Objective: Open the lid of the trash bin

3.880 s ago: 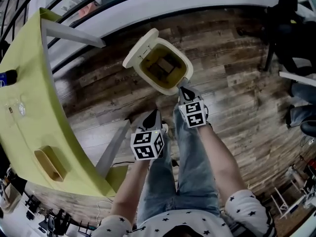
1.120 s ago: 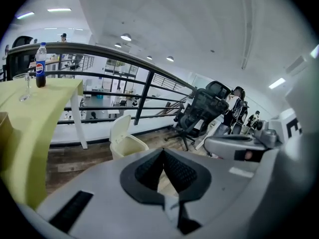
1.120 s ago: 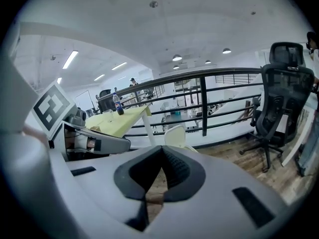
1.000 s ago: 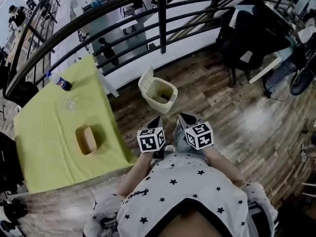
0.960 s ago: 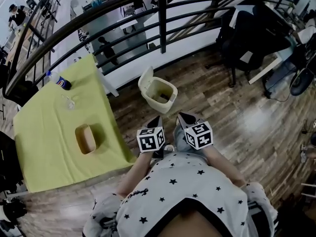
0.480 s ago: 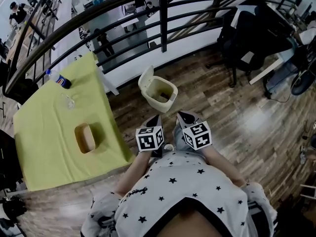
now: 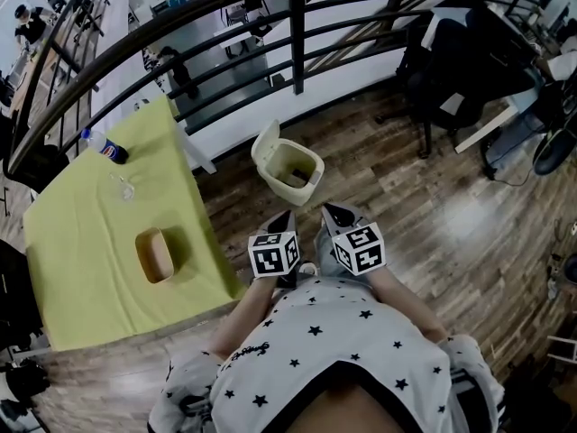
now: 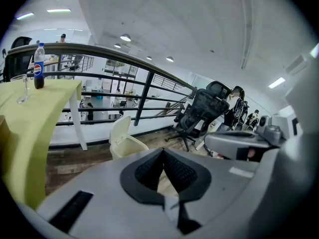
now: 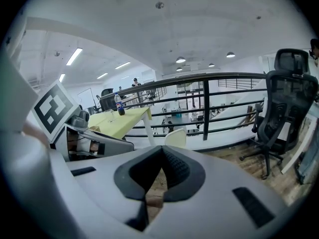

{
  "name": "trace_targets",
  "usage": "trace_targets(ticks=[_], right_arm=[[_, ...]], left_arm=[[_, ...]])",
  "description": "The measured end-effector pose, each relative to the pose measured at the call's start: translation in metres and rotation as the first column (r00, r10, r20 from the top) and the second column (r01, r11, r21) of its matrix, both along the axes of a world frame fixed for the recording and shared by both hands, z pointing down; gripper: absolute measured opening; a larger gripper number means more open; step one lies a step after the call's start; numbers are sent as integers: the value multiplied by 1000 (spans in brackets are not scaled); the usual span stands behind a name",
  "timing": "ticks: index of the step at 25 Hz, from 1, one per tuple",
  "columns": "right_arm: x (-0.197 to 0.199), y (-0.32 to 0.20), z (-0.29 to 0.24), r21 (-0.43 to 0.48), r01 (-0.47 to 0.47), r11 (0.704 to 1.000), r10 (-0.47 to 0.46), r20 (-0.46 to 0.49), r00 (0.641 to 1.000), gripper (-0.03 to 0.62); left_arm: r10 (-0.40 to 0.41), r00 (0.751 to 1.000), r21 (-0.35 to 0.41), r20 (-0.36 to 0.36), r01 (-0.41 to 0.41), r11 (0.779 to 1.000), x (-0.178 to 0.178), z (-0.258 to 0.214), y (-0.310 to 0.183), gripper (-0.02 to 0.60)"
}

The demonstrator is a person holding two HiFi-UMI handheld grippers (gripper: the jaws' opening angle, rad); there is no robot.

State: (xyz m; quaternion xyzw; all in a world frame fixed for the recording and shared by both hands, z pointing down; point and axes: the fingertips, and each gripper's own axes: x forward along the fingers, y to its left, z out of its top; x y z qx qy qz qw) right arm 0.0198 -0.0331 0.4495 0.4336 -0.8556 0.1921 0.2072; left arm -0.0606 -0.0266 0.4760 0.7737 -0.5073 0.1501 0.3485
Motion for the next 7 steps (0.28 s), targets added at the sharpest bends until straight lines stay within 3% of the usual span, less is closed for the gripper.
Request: trace_targets(ticks=[7], right_arm=[[1,-8,2,-2,-3,1000,3,-1,1000,-6]], left_arm=[[-11,1000,-1,-3,11,1000,-2,1,-7,11]])
